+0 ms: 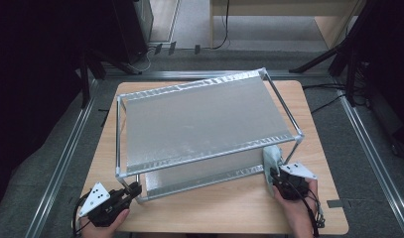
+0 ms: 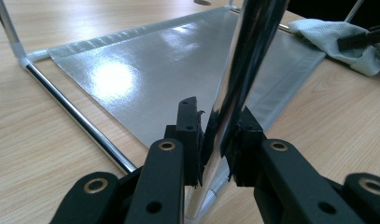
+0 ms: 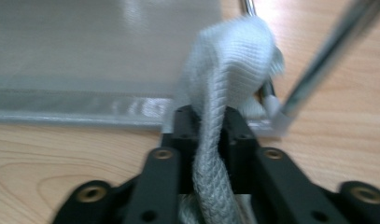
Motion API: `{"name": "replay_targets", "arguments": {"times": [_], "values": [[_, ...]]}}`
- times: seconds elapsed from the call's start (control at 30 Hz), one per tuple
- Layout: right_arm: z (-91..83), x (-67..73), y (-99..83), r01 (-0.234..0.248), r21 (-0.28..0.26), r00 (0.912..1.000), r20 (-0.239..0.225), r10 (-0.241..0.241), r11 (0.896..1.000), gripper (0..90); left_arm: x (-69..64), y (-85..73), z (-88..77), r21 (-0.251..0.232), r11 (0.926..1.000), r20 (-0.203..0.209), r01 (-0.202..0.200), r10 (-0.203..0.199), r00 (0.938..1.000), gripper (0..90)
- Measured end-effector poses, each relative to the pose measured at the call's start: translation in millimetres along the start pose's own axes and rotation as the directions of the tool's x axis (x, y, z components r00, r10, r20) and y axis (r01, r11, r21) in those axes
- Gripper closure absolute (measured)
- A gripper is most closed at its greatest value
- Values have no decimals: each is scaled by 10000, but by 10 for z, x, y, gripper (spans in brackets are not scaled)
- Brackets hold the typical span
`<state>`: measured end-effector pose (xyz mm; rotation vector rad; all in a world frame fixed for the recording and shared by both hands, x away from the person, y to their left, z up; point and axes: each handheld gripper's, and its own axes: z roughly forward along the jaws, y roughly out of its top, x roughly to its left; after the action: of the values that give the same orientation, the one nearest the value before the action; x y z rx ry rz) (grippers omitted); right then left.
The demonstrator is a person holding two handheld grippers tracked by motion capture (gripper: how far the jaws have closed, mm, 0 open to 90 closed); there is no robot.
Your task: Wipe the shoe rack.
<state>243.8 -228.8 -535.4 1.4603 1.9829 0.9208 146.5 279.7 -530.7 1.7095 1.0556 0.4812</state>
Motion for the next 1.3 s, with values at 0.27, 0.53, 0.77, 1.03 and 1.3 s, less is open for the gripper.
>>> {"name": "replay_targets", "arguments": {"times": [0.27,0.53,0.77,1.03,1.3], "values": [[66,-74,-32,-717,544,9971,285,702,9959,410,-2,-1,5,-2,10000,-1,32,-32,10000,770],[88,-98,-16,-975,850,9914,961,892,9916,808,-3,-1,5,2,10000,5,-1,1,10000,771],[-77,-241,135,-2084,-301,9752,703,2100,9776,849,-19,0,13,33,10000,81,-1,1,10000,772],[-534,-254,393,-2088,-2166,9715,656,2276,9537,847,-98,5,62,52,10000,323,-73,71,9995,773],[-694,-271,440,-1872,-2412,9758,658,2085,9523,838,-108,3,65,51,10000,343,-48,47,9994,773]]}}
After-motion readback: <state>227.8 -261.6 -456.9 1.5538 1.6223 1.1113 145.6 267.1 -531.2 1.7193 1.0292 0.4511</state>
